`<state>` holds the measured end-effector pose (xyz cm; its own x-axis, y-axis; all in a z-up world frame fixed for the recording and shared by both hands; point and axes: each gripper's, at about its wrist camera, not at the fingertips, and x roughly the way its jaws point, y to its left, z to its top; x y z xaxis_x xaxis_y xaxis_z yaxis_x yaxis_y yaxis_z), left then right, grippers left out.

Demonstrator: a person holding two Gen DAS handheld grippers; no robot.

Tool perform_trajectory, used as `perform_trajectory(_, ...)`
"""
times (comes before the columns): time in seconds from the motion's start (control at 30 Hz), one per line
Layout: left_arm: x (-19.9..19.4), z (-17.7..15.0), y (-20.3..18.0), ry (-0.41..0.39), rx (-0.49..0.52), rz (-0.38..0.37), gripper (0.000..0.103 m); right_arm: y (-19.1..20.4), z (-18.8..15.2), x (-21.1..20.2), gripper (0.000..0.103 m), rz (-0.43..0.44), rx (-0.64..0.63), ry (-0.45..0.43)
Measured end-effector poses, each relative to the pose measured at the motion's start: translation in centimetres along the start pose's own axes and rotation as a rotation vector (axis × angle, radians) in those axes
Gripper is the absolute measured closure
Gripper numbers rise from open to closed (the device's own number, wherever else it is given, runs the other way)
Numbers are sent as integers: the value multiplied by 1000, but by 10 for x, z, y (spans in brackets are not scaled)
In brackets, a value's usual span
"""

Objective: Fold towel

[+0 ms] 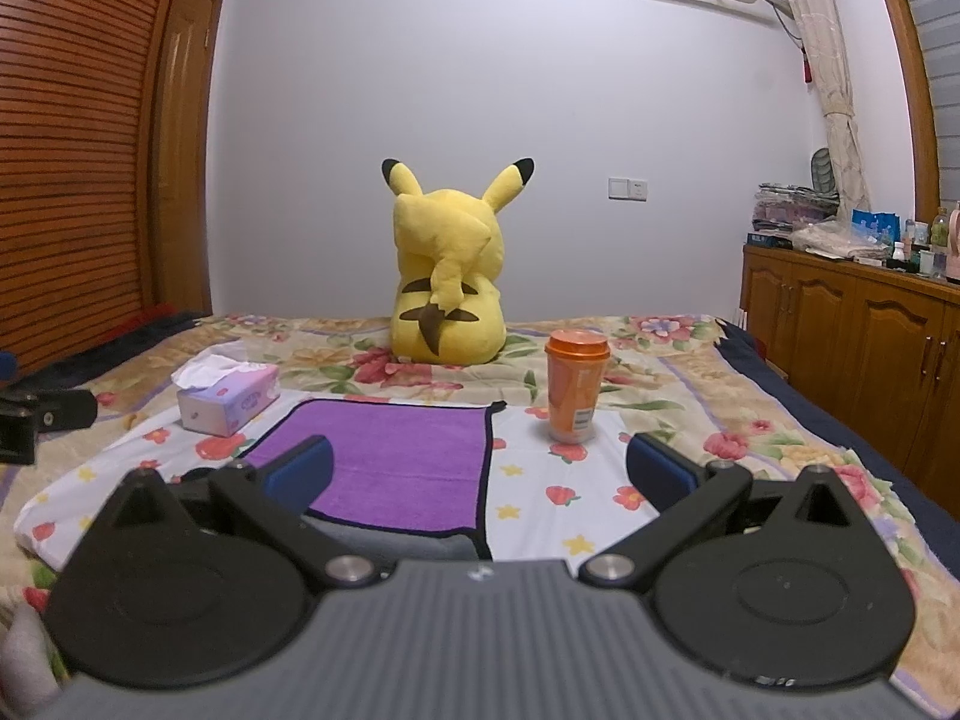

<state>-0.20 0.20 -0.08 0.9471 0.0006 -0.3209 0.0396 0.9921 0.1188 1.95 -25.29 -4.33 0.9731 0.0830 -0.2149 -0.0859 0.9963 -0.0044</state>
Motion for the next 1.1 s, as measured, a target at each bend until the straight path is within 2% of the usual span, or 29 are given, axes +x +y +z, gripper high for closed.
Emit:
perform_trajectory(0.87, 0, 0, 1, 4, 0, -1, 0, 2, 0, 0, 0, 6, -5, -1)
perform_trajectory(1.1, 4, -6, -6, 27, 9, -8, 0, 6, -2, 5, 0, 0, -15, 28)
